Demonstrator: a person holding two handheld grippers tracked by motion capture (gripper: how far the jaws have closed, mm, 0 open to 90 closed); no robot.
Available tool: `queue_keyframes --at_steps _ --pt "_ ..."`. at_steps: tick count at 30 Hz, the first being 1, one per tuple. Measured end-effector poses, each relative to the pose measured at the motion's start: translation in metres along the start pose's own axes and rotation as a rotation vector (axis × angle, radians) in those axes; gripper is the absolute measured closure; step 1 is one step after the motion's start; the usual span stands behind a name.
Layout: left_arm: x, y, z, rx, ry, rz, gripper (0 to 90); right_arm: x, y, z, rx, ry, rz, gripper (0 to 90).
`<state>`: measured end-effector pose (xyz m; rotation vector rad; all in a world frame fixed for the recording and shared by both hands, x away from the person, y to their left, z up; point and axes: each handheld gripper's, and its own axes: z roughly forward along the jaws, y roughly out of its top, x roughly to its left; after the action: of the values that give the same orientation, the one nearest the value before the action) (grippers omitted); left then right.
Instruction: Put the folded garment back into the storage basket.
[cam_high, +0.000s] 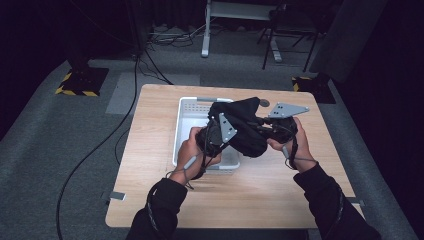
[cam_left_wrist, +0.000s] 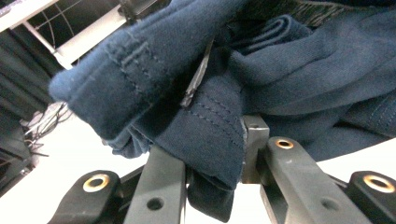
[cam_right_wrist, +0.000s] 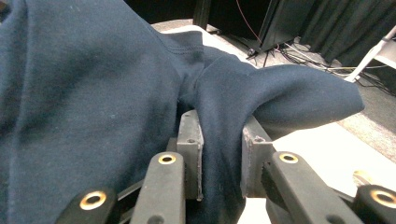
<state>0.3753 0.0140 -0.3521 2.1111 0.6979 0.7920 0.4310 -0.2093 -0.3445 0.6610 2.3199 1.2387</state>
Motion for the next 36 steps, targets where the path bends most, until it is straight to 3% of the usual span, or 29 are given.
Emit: queue_keyframes --at_steps 18,36 --pt "0.019 -0.026 -0.014 0.025 0.057 -0.053 76.1 0.017 0.014 0.035 0.007 0.049 -0.019 74.2" --pt "0.025 -0.046 -0.017 0.055 0.089 -0.084 76.1 0.03 0.018 0.058 0.018 0.08 -0.035 74.1"
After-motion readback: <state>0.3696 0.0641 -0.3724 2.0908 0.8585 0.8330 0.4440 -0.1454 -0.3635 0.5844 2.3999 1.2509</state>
